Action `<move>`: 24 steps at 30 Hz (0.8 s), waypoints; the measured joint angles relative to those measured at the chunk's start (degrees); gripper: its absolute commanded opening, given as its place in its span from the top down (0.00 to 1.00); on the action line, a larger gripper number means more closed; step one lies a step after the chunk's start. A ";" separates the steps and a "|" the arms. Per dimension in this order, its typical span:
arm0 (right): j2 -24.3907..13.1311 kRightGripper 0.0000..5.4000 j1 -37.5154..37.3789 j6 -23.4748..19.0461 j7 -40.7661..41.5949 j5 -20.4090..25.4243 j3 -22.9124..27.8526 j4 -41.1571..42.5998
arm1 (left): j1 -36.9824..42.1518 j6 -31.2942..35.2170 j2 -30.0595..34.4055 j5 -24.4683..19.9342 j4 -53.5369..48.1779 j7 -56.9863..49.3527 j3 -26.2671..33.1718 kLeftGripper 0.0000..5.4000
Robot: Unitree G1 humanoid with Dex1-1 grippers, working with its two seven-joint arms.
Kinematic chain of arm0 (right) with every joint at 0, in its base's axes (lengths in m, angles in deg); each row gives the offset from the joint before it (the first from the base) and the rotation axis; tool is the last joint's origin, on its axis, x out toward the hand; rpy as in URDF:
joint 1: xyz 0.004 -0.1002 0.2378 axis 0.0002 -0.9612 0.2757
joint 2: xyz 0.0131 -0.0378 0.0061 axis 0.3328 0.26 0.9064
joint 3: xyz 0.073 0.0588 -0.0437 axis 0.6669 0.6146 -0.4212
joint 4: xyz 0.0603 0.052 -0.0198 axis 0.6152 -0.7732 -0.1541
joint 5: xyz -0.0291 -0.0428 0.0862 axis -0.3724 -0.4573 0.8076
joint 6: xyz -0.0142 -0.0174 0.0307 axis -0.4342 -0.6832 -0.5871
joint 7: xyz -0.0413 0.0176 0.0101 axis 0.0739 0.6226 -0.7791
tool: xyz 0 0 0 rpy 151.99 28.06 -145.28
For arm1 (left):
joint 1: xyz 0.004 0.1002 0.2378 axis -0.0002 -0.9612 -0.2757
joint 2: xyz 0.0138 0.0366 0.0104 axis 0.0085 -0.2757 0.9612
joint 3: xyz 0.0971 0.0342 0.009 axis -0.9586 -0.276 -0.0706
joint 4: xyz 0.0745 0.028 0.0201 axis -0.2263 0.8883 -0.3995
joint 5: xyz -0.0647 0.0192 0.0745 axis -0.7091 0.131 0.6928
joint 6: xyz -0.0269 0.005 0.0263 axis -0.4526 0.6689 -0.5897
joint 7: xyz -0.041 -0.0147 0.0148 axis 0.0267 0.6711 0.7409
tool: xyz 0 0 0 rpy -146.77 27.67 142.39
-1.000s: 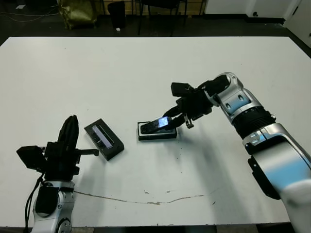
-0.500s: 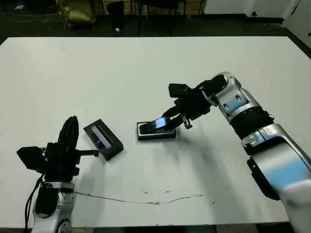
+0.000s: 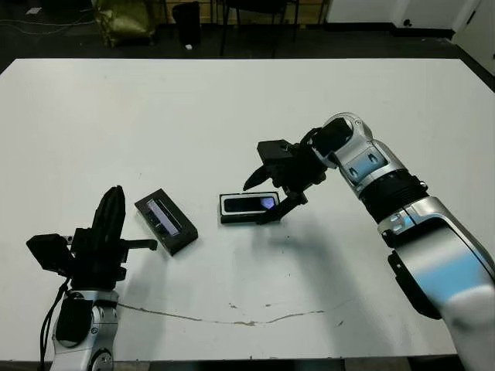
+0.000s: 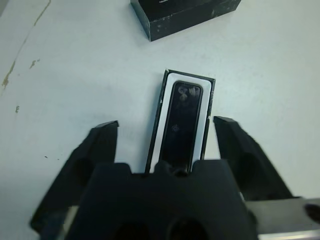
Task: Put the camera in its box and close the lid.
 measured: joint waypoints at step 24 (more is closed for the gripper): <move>-3.73 0.11 -21.23 -23.74 -31.38 17.25 27.44 44.59 | -0.41 0.00 0.06 0.31 -0.38 -0.22 0.14 1.00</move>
